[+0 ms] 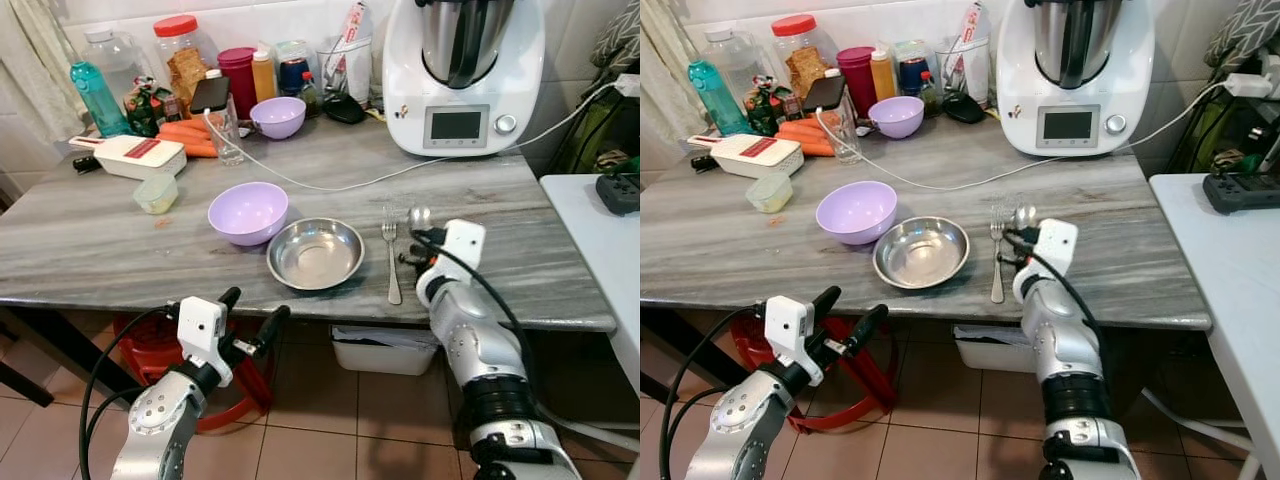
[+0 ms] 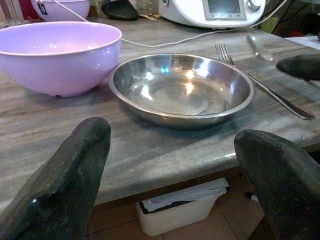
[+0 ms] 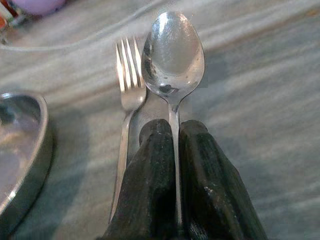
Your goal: Setting the table
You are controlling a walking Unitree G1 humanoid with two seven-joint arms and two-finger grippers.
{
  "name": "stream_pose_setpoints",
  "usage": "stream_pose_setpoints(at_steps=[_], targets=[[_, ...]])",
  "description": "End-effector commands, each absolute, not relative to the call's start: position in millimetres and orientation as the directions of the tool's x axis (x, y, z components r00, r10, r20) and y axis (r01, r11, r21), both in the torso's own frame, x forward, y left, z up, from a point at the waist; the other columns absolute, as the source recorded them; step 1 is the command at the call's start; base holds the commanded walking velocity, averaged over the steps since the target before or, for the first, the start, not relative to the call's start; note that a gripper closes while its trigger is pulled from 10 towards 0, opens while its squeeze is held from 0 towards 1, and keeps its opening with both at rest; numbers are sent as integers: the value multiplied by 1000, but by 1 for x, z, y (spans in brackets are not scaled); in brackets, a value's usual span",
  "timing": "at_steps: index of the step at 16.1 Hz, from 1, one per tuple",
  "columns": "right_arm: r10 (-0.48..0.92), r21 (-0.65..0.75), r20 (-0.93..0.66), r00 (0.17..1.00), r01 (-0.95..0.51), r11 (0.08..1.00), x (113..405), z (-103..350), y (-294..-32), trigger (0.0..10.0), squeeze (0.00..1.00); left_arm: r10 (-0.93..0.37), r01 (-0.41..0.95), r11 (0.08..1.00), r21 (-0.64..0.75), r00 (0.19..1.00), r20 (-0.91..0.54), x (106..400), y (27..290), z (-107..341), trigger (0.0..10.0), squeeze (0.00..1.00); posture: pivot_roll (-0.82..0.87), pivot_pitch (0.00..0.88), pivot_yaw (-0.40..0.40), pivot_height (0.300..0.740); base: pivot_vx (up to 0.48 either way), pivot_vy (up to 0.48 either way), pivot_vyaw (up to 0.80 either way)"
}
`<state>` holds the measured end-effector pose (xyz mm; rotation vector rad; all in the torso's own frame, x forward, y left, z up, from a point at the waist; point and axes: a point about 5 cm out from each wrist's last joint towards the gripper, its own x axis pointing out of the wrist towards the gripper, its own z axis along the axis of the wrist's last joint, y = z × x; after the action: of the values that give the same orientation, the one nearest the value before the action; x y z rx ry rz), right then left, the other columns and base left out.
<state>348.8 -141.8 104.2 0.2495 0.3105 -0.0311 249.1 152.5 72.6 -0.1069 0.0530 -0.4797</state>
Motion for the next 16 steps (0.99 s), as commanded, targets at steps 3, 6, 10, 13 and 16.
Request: stream_pose_setpoints(at_steps=[3,6,10,13,16], targets=[[14,200,-323,946,54,978,353,104,-137,10000,0,-477,471,875,-111,878,-35,251,153,73,10000,0,-80,0,94,740,0,0,0],[2,178,-330,944,61,982,353,101,-140,10000,0,-479,473,874,-113,877,-35,252,151,73,10000,0,-82,0,97,740,0,0,0],[-12,164,-327,945,70,984,354,100,-145,10000,0,-485,478,871,-117,874,-37,252,149,72,10000,0,-87,0,101,740,0,0,0],[-15,132,-313,950,59,990,354,101,-146,10000,0,-487,480,870,-117,873,-38,253,148,72,10000,0,-88,1,102,740,0,0,0],[-21,99,-293,956,52,994,355,102,-147,10000,0,-488,481,869,-117,872,-37,252,147,72,10000,0,-87,2,103,740,0,0,0]])
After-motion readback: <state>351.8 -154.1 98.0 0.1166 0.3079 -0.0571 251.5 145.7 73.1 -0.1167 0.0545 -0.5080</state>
